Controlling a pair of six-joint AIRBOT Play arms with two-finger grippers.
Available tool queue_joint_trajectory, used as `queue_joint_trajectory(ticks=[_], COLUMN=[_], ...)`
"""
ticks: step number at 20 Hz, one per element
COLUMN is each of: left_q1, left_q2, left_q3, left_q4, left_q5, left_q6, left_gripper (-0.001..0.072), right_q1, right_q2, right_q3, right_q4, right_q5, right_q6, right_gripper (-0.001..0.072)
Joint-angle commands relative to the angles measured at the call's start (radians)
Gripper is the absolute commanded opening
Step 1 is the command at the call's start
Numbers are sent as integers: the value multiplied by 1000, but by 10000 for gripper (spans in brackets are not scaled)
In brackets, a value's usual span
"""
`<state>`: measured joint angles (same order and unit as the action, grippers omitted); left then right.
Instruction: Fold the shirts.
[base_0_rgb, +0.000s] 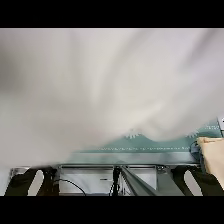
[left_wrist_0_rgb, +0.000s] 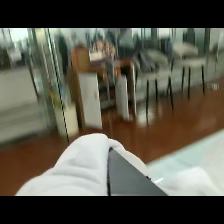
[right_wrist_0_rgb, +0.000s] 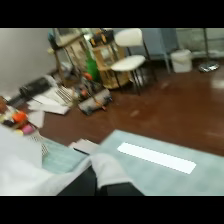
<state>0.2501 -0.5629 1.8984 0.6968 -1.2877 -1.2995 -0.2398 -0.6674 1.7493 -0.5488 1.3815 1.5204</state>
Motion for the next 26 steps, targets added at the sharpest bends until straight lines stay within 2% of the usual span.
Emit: queue_joint_trajectory(ticks=[1, 3, 6, 7, 11, 13, 14, 16, 18, 20, 23, 26], left_q1=[1, 1, 0, 0, 10, 23, 34, 43, 37, -23, -179, -259], left_q2=[62, 78, 102, 113, 221, 268, 277, 256, 165, 27, -227, -461], left_q3=[46, 45, 4, -34, -401, -628, -734, -904, -1019, -1065, -1062, -1062], left_q4=[161, 235, 228, 225, 146, 120, 110, 111, 51, -33, -31, -31], left_q5=[-408, -557, -555, -555, -555, -548, -512, -328, -127, 56, 308, 442], left_q6=[-201, -245, -316, -344, -349, -298, -244, -95, -18, 93, 229, 320], left_gripper=[30, 29, 30, 30, 27, 26, 26, 26, 26, 26, 27, 28], right_q1=[-1, -1, -2, 0, -1, -2, -1, -1, 19, 117, 265, 290], right_q2=[72, 81, 72, 71, 74, 77, 77, 52, -20, -141, -370, -561], right_q3=[74, 102, 105, 94, -32, -159, -234, -397, -528, -589, -592, -592], right_q4=[-215, -296, -425, -446, -366, -385, -408, -407, -322, -335, -402, -390], right_q5=[214, 300, 473, 474, 475, 466, 426, 280, 117, -43, -370, -639], right_q6=[134, 164, 166, 178, 192, 163, 143, 108, 74, 28, -48, -59], right_gripper=[24, 23, 23, 23, 22, 22, 22, 22, 22, 22, 22, 23])
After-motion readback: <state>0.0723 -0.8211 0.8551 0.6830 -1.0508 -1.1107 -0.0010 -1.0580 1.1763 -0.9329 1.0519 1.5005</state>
